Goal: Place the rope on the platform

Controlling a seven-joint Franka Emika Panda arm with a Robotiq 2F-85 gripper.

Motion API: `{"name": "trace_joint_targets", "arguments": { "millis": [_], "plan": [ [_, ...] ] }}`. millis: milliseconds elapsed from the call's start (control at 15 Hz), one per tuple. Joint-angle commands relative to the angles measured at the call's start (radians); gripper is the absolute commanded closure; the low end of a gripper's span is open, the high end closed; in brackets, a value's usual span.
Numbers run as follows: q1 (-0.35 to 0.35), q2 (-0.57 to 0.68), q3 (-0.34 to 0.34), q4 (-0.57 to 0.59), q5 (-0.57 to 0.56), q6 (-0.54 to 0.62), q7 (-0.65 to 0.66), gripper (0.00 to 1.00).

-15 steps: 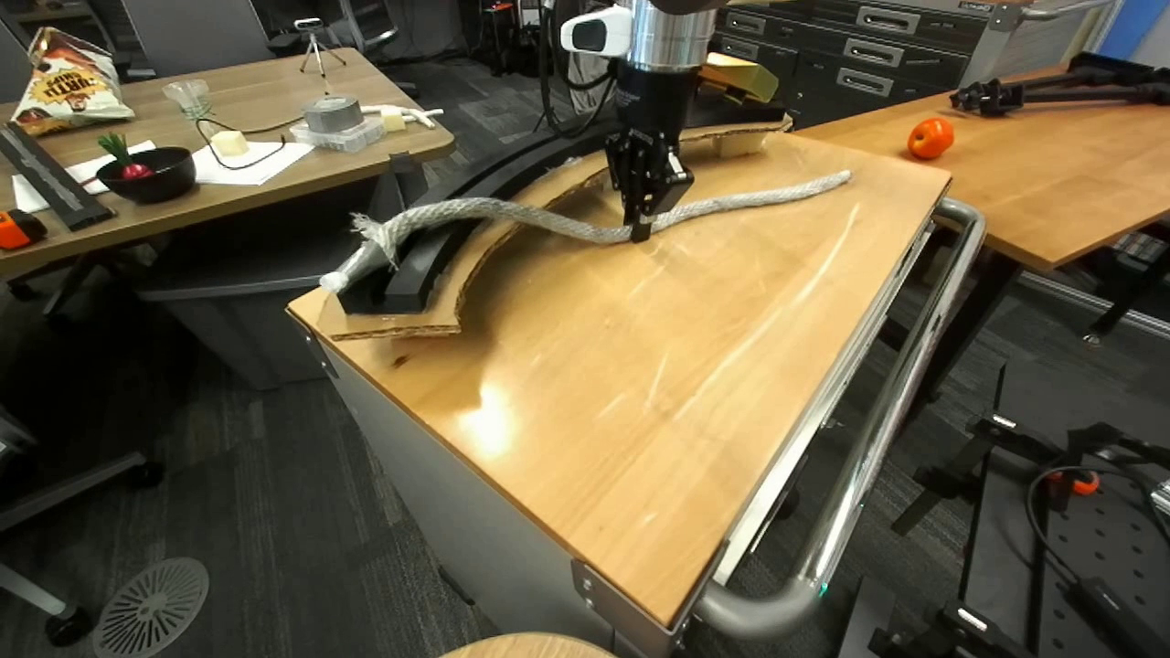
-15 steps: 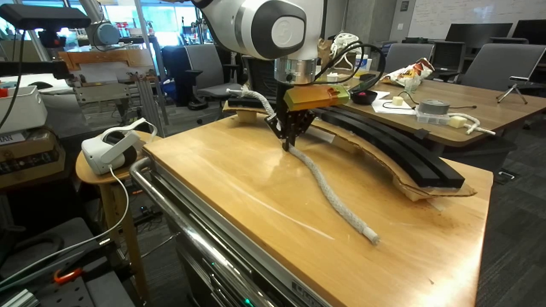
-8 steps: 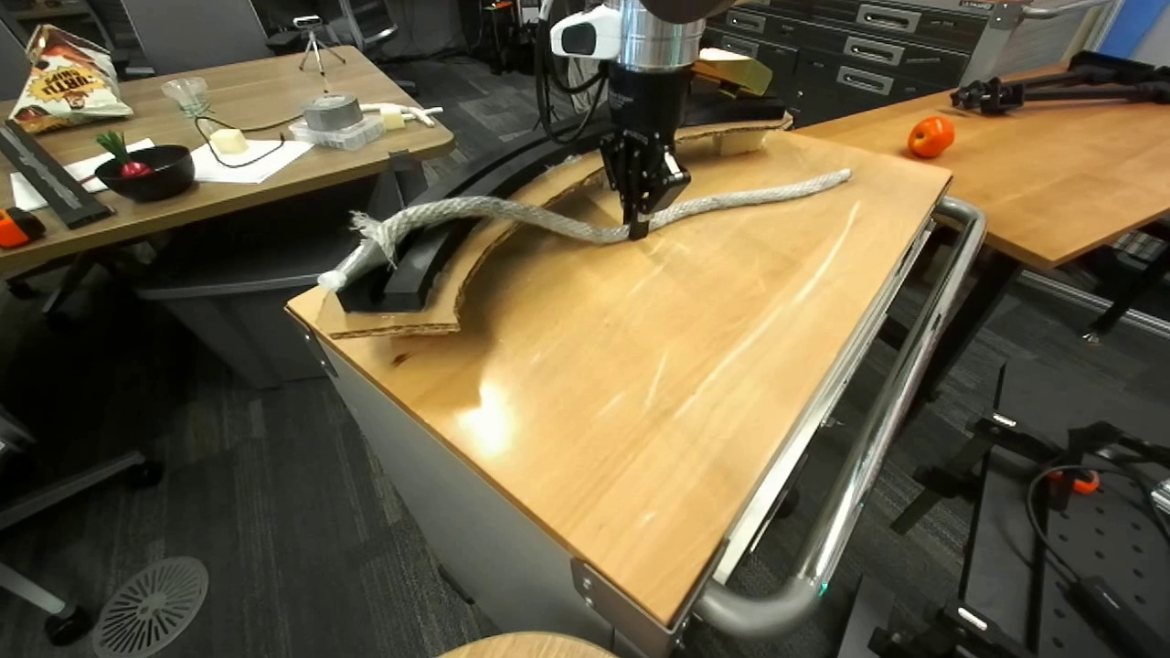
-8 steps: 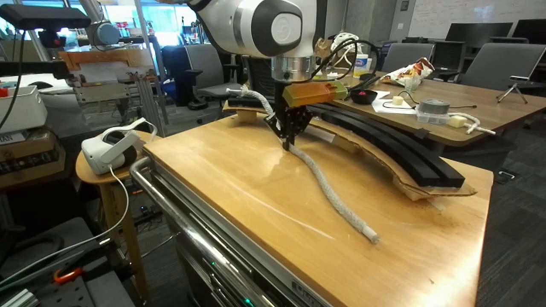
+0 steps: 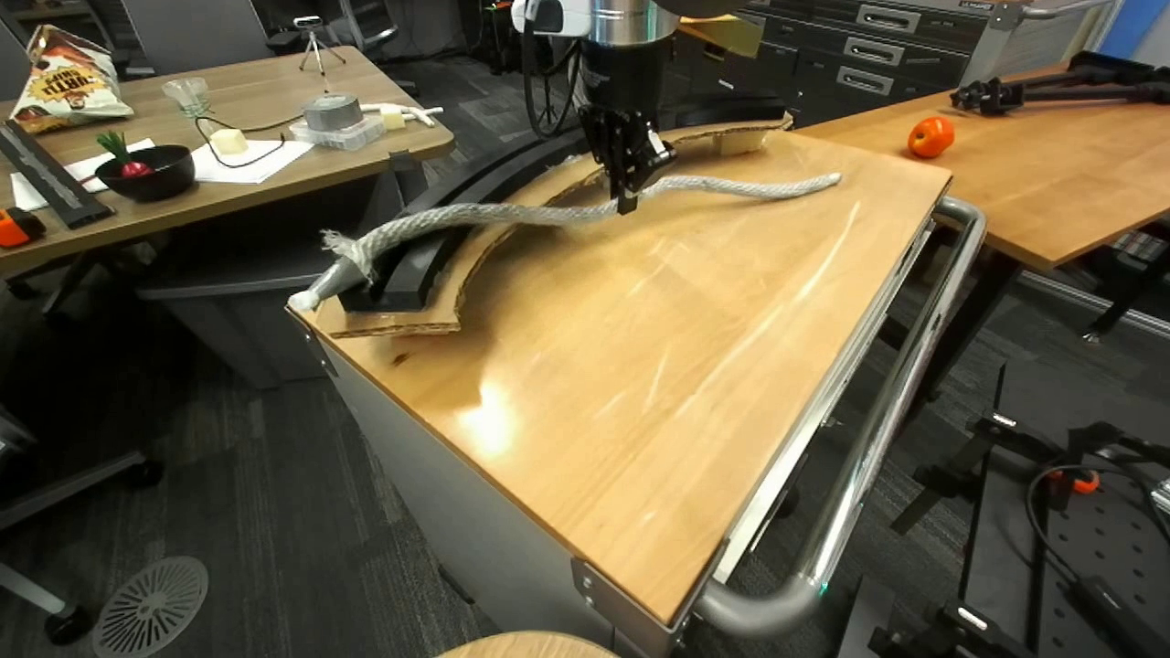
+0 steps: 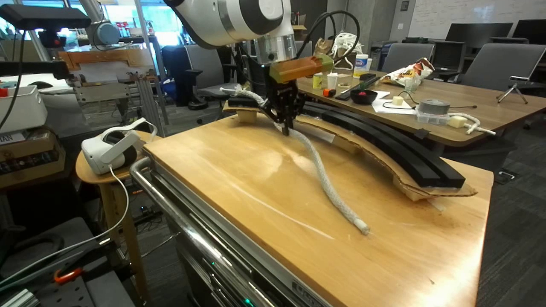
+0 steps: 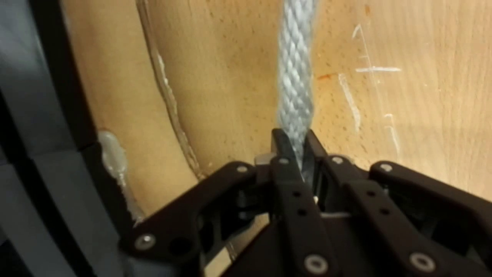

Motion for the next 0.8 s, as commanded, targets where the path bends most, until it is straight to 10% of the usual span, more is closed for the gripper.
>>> {"name": "trace_joint_targets", "arguments": {
  "millis": [0,733],
  "plan": [
    [0.009,-0.076,-0.010,-0.042,-0.078,0.000,0.081,0.97],
    [0.010,-0.072,-0.033,0.081,-0.288,-0.116,0.095,0.97]
  ]
}}
